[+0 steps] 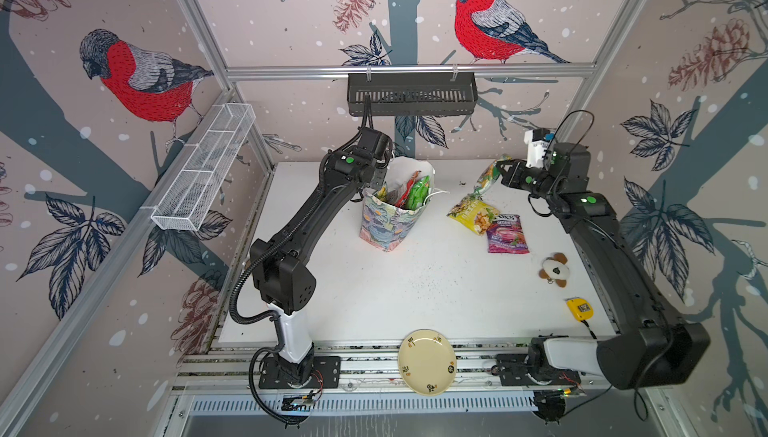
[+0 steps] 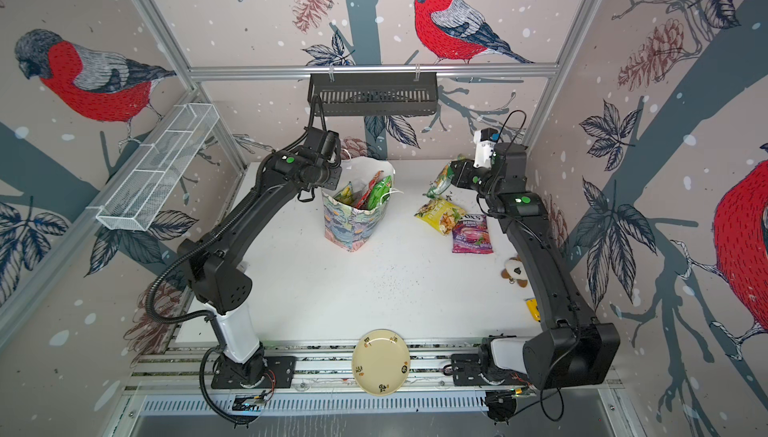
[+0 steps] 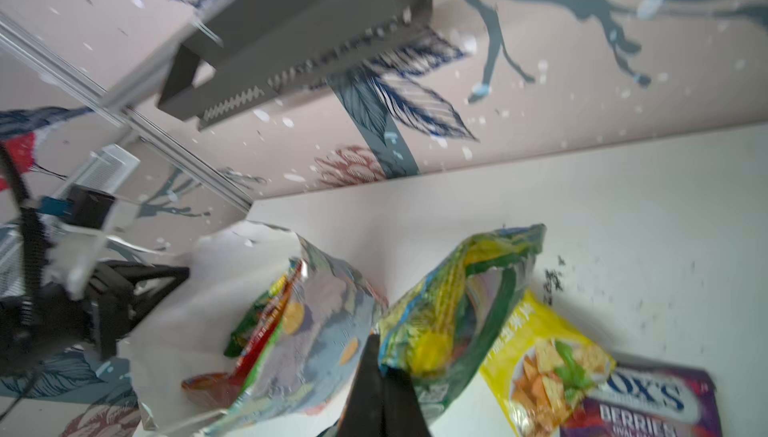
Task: Take the snacks out of the paper bag
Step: 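Lower the green Fox's packet onto the table and release it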
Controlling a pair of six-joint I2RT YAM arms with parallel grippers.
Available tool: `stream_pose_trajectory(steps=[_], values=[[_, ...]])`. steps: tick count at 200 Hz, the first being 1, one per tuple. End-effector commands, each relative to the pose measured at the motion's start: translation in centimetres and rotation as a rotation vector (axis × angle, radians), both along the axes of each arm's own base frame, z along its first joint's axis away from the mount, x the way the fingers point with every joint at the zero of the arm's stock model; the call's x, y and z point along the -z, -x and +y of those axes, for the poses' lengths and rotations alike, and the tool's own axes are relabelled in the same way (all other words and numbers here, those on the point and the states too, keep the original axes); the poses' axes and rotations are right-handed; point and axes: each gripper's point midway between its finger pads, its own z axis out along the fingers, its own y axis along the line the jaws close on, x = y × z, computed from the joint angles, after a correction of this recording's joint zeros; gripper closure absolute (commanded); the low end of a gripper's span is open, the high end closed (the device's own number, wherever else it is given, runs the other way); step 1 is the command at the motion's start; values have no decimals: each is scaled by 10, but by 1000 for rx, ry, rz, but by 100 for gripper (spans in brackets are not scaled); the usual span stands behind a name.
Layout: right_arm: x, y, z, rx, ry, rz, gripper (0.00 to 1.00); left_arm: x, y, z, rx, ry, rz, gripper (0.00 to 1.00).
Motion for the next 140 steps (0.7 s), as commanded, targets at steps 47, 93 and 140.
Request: stream_pose_trajectory(steps=[47, 93, 140], values=[[98, 10, 66, -214, -50, 242, 100, -18, -15, -4, -6, 42, -81, 100], [134, -6, 104, -297, -73, 306, 100, -17, -16, -6, 4, 52, -76, 100], [219, 1, 93, -286, -56, 491, 100, -19, -15, -6, 14, 52, -78, 100]])
